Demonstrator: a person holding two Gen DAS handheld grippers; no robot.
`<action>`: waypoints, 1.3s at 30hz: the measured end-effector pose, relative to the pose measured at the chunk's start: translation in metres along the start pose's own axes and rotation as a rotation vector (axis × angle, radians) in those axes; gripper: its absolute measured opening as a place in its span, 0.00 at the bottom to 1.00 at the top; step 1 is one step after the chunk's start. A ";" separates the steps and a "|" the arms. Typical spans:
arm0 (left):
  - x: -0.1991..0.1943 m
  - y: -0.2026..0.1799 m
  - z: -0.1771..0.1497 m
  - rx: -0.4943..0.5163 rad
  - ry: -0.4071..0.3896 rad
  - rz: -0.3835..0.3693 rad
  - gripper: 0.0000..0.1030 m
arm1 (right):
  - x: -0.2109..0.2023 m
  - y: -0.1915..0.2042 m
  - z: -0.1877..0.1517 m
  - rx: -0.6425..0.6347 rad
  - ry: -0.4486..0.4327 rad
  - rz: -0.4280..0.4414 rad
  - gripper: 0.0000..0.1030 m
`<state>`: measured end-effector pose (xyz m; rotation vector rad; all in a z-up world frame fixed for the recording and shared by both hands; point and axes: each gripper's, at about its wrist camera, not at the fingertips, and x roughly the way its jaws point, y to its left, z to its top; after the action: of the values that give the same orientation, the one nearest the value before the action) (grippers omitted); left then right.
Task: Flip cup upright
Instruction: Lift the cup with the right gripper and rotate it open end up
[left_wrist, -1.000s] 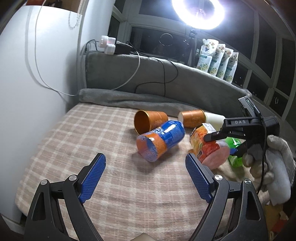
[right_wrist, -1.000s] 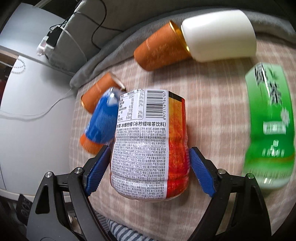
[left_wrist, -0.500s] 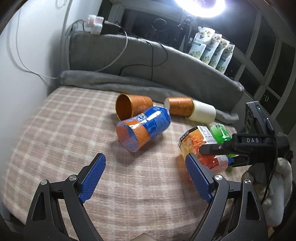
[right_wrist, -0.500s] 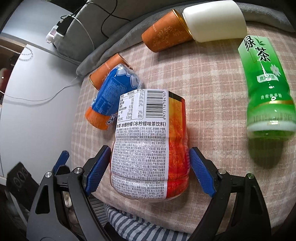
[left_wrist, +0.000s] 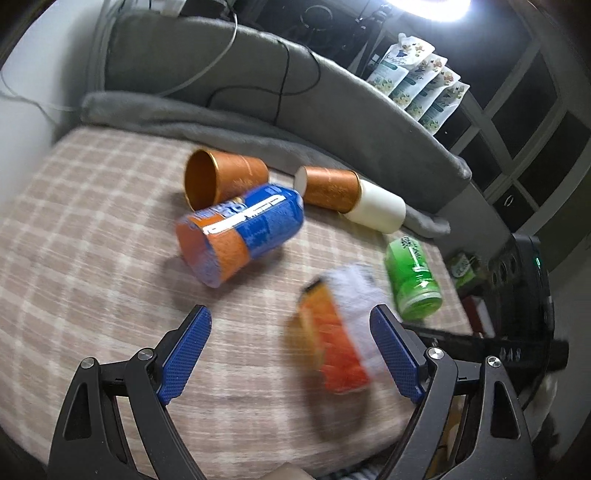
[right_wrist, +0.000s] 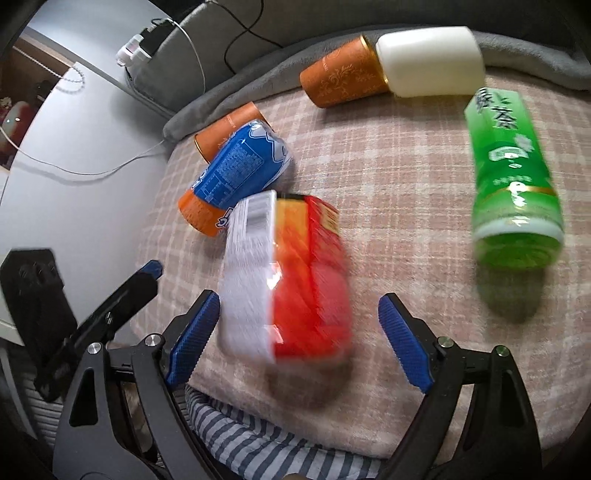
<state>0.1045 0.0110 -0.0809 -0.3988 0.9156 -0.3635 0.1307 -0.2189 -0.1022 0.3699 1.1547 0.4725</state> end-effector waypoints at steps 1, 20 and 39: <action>0.004 0.000 0.002 -0.016 0.021 -0.026 0.85 | -0.005 -0.002 -0.003 0.003 -0.013 0.007 0.88; 0.058 -0.001 0.015 -0.250 0.207 -0.157 0.85 | -0.093 -0.050 -0.082 0.060 -0.272 -0.112 0.88; 0.089 -0.009 0.018 -0.245 0.261 -0.122 0.74 | -0.096 -0.088 -0.093 0.171 -0.293 -0.157 0.88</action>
<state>0.1674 -0.0346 -0.1277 -0.6453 1.1998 -0.4232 0.0272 -0.3408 -0.1061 0.4764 0.9316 0.1746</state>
